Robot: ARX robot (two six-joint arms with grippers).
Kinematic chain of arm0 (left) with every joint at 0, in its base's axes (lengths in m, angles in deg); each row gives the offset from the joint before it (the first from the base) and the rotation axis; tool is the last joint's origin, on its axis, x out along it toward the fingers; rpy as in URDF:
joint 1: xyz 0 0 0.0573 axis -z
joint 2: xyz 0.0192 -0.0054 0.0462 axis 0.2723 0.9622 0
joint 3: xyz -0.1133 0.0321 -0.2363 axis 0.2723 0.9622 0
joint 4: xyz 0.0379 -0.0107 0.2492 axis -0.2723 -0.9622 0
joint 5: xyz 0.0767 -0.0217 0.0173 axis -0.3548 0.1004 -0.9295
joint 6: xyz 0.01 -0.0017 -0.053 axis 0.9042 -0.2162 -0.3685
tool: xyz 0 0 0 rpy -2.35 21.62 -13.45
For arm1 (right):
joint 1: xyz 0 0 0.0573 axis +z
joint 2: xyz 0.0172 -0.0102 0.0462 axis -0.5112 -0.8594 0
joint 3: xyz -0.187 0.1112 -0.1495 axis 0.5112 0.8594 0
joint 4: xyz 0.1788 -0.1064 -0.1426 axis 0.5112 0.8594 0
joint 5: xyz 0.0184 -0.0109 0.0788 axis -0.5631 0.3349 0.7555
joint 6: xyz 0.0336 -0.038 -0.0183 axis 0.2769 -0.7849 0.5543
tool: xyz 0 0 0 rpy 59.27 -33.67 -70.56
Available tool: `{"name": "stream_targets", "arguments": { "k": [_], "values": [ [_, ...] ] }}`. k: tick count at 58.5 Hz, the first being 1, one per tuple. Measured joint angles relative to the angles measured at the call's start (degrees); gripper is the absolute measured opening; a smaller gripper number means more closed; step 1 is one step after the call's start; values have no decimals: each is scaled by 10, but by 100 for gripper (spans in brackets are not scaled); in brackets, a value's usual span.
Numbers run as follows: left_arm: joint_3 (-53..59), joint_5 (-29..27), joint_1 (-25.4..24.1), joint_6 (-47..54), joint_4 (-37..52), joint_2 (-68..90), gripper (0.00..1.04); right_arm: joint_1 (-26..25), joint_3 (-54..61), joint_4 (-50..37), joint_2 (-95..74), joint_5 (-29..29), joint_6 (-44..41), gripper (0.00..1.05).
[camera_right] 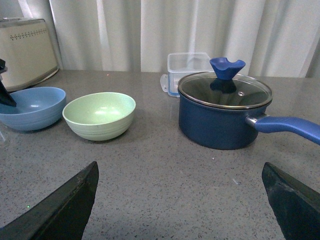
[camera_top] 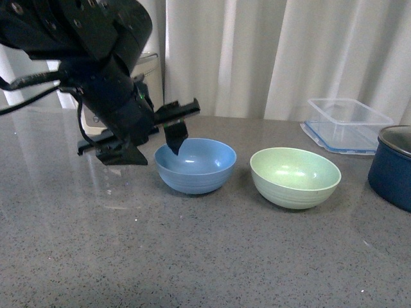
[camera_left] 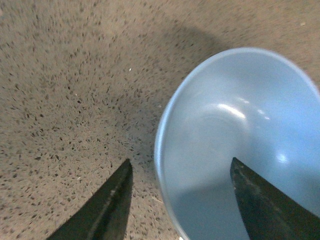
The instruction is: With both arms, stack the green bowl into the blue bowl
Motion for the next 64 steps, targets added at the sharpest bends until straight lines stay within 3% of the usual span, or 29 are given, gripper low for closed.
{"name": "stream_targets", "arguments": {
  "k": [3,12,14,18,23,27,34,42,45,64],
  "values": [
    [14,1,-4,22,14,-39,70,0,0,0,0,0,0,95],
    [81,-7,-15,70,88,-151,95,0,0,0,0,0,0,95],
    [106,-21,-17,83,121,-180,100,0,0,0,0,0,0,95],
    [151,-31,-21,103,173,-229,98,0,0,0,0,0,0,95],
    [229,-99,-25,168,315,-283,85,0,0,0,0,0,0,95],
    [343,-106,-38,217,451,-333,69,0,0,0,0,0,0,95],
    [480,-89,-57,240,530,-379,48,0,0,0,0,0,0,95],
    [631,-64,-83,250,592,-457,12,0,0,0,0,0,0,95],
    [658,-59,-88,251,602,-476,3,0,0,0,0,0,0,95],
    [793,-30,-118,254,626,-580,4,0,0,0,0,0,0,95]
  ]
}}
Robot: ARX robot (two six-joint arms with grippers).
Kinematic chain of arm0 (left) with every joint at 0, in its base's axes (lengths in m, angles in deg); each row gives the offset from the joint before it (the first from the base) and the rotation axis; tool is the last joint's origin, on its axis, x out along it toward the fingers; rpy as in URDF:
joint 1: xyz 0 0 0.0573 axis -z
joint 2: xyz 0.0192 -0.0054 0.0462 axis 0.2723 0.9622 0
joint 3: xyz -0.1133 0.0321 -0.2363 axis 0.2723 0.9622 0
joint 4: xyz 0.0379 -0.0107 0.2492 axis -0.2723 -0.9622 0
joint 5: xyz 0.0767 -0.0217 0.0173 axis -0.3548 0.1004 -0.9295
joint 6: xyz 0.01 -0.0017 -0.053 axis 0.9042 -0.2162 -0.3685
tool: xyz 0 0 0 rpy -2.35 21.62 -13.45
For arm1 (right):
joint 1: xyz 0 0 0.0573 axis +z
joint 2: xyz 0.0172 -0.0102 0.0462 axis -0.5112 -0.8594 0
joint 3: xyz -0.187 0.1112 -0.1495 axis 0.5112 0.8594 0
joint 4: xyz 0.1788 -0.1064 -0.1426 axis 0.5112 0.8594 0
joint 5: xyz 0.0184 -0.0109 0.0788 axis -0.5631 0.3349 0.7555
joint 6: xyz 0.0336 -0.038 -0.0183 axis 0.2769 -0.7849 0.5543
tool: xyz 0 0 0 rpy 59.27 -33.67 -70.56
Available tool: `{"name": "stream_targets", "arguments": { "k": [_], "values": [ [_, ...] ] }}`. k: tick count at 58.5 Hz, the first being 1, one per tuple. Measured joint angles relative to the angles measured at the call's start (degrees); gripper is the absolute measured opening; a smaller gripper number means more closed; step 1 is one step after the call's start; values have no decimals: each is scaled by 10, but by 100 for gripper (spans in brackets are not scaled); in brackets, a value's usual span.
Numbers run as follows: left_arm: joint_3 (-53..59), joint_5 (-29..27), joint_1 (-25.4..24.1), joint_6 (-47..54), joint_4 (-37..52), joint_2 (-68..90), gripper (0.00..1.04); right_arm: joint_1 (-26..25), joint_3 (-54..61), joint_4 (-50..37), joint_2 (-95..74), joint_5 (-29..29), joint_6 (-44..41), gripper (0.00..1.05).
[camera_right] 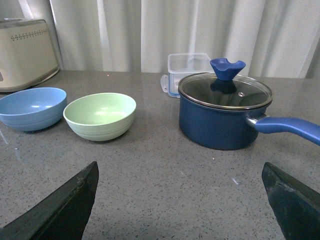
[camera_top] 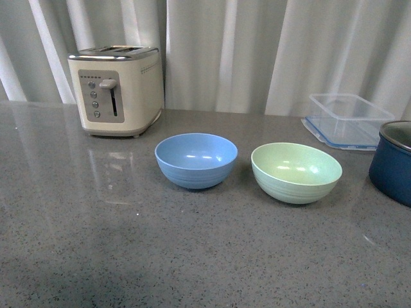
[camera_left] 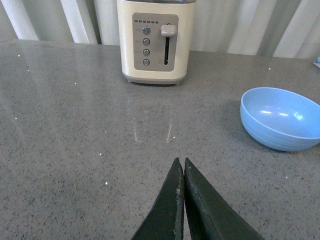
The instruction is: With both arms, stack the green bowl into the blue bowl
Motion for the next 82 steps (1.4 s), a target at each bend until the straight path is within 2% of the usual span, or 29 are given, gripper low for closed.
{"name": "stream_targets", "arguments": {
  "k": [3,10,41,49,82],
  "values": [
    [15,31,-19,0,0,-16,4,0,0,0,0,0,0,95],
    [48,35,-38,0,-9,-61,4,0,0,0,0,0,0,95],
    [120,37,-38,0,-110,-231,4,0,0,0,0,0,0,95],
    [135,39,-38,0,-104,-255,4,0,0,0,0,0,0,95],
    [135,38,-38,0,-250,-406,4,0,0,0,0,0,0,95]
  ]
}}
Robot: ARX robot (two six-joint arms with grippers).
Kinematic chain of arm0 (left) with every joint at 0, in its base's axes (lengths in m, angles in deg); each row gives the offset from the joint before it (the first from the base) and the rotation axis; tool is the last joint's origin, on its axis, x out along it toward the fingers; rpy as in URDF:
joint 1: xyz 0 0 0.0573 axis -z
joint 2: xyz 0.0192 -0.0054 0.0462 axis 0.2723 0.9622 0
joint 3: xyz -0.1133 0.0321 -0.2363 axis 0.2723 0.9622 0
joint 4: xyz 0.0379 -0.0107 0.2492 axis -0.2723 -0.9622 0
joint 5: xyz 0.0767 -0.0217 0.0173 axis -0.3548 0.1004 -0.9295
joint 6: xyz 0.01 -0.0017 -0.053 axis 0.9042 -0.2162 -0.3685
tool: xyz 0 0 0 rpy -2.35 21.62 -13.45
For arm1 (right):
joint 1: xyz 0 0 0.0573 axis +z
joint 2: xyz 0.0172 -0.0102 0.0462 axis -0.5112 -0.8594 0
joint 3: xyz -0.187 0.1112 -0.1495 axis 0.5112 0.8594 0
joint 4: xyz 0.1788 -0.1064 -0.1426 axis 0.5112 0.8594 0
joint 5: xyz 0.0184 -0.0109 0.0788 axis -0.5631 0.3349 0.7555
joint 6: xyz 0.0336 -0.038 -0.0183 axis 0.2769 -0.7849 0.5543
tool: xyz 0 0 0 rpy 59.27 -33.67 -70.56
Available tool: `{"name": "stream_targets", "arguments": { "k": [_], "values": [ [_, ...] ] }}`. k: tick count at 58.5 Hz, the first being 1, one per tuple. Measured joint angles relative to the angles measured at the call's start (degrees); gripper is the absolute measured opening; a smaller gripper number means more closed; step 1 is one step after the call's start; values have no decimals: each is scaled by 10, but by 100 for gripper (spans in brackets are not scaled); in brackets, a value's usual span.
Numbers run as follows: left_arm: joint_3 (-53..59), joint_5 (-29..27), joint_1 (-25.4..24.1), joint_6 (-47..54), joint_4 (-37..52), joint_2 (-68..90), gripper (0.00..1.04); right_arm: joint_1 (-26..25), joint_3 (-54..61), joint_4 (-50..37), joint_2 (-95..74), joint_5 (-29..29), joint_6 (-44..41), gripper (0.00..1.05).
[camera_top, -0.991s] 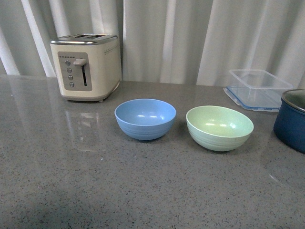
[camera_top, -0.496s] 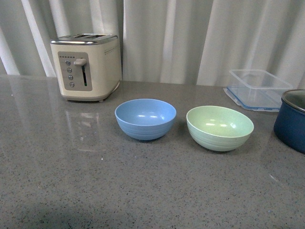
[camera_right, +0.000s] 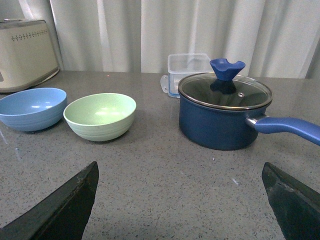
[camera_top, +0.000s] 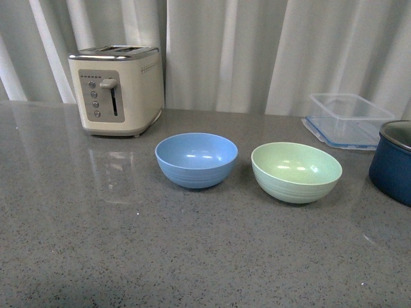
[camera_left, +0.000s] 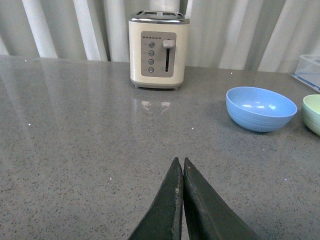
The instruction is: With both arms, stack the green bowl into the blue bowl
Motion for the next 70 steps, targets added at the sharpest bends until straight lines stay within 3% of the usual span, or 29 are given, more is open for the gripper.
{"name": "stream_targets", "arguments": {
  "k": [19,24,34,46,52,67,70],
  "values": [
    [0,0,0,0,-61,-61,4,0,0,0,0,0,0,95],
    [0,0,0,0,-158,-137,4,0,0,0,0,0,0,95],
    [0,-1,0,0,-163,-159,4,0,0,0,0,0,0,95],
    [0,0,0,0,-164,-159,37,0,0,1,-1,-2,0,95],
    [0,-1,0,0,-164,-159,53,21,-48,98,-60,-48,-67,95],
    [0,0,0,0,-164,-160,98,58,-254,43,-266,22,-113,95],
    [0,0,0,1,-164,-160,99,69,-306,51,-324,37,-98,95]
  ]
}}
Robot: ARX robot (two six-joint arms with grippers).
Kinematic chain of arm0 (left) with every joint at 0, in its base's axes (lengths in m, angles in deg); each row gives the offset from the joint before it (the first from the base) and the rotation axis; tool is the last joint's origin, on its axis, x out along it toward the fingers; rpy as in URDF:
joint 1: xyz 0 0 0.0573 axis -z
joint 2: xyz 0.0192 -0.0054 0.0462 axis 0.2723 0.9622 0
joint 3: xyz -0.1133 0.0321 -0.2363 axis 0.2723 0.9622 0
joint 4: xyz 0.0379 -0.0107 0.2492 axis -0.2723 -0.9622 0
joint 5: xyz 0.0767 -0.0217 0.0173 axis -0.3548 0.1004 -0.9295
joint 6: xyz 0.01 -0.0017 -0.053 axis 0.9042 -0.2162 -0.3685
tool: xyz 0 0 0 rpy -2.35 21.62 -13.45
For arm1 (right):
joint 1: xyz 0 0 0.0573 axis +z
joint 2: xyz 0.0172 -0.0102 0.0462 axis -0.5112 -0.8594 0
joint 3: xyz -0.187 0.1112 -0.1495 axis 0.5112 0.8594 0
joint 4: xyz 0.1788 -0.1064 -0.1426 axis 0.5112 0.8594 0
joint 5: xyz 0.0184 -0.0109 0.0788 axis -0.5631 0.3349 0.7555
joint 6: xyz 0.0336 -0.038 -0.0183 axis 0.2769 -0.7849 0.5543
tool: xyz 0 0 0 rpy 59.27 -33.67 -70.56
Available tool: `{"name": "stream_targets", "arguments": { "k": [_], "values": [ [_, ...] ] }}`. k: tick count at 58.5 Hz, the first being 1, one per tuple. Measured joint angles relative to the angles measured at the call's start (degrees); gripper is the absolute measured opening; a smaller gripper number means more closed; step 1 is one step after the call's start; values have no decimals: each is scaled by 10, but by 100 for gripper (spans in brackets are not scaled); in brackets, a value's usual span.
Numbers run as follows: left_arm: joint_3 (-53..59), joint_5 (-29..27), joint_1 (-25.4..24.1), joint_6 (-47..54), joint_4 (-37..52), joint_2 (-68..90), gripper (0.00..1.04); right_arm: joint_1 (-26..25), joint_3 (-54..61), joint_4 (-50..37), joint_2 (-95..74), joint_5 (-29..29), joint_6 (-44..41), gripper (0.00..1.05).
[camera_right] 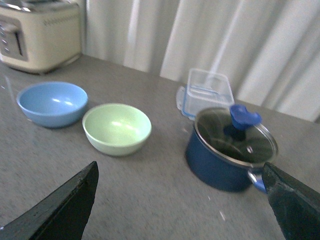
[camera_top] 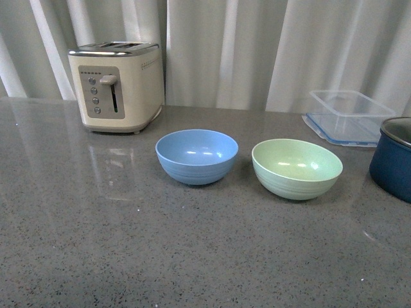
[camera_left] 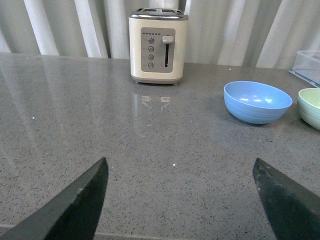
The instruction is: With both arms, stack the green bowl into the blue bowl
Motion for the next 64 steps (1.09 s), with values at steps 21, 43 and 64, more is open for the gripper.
{"name": "stream_targets", "arguments": {
  "k": [21,43,64],
  "values": [
    [0,0,0,0,0,0,98,75,-302,106,-432,35,193,95],
    [0,0,0,1,0,0,98,47,-419,106,-664,-46,228,95],
    [0,0,0,1,0,0,98,0,-479,116,-784,-80,240,95]
  ]
}}
